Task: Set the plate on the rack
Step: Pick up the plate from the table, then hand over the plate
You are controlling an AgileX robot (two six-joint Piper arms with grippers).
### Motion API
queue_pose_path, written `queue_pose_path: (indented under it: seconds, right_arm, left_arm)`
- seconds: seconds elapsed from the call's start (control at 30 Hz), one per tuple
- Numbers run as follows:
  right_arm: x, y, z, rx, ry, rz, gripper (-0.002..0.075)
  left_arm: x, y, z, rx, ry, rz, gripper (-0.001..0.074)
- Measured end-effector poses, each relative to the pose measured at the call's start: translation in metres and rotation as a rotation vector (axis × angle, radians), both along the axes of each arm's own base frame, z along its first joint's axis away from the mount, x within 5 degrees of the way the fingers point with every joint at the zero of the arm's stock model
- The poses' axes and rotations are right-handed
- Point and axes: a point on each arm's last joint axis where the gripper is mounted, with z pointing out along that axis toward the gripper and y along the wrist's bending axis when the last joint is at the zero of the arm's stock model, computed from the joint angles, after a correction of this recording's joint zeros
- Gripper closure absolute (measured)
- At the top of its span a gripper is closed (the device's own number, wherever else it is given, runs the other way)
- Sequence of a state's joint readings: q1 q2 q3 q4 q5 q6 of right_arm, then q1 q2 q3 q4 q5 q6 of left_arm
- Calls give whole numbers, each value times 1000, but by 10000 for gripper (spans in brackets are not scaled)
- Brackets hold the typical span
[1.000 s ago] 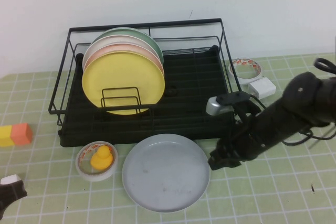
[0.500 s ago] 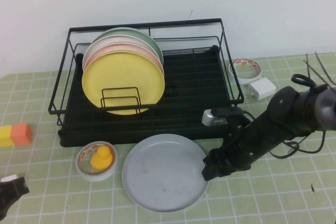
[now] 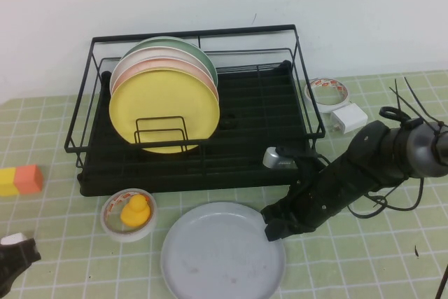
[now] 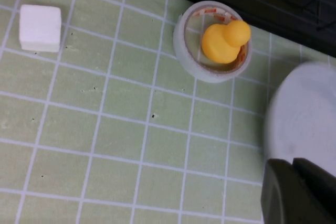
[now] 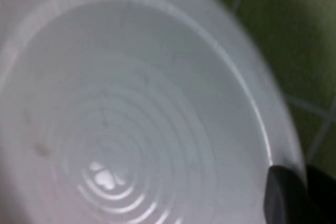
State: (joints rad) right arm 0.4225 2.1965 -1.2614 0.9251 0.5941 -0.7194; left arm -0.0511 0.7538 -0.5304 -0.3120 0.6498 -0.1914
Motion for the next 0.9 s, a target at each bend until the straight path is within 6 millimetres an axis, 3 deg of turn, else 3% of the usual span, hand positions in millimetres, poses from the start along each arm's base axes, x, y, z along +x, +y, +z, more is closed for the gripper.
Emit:
queue_pose_path:
  seconds: [0.2,0.3,0.37,0.57,0.67,0.8,0.9]
  right_arm:
    - [-4,7,12,43,29,83,713]
    - [-15,19,41,83,-13,163,713]
    - [-23,30,69,112,-82,214,713]
    - [-56,59,136,185,-275,331,714]
    - [-67,66,154,220,-327,361,714]
    - [-71,70,169,301,-382,384,714]
    - [-71,72,174,348,-426,396,711]
  left_arm:
    - [-2,-6,0,-39,12,-56,736]
    - [-4,-15,3,-84,-7,-158,703]
    - [-5,-22,6,-126,-41,-232,625]
    - [0,-29,9,-175,-76,-304,265]
    - [6,-28,4,-170,-55,-294,197]
    - [15,-29,-3,-187,-11,-290,236]
    - [19,-31,-6,-198,2,-311,382]
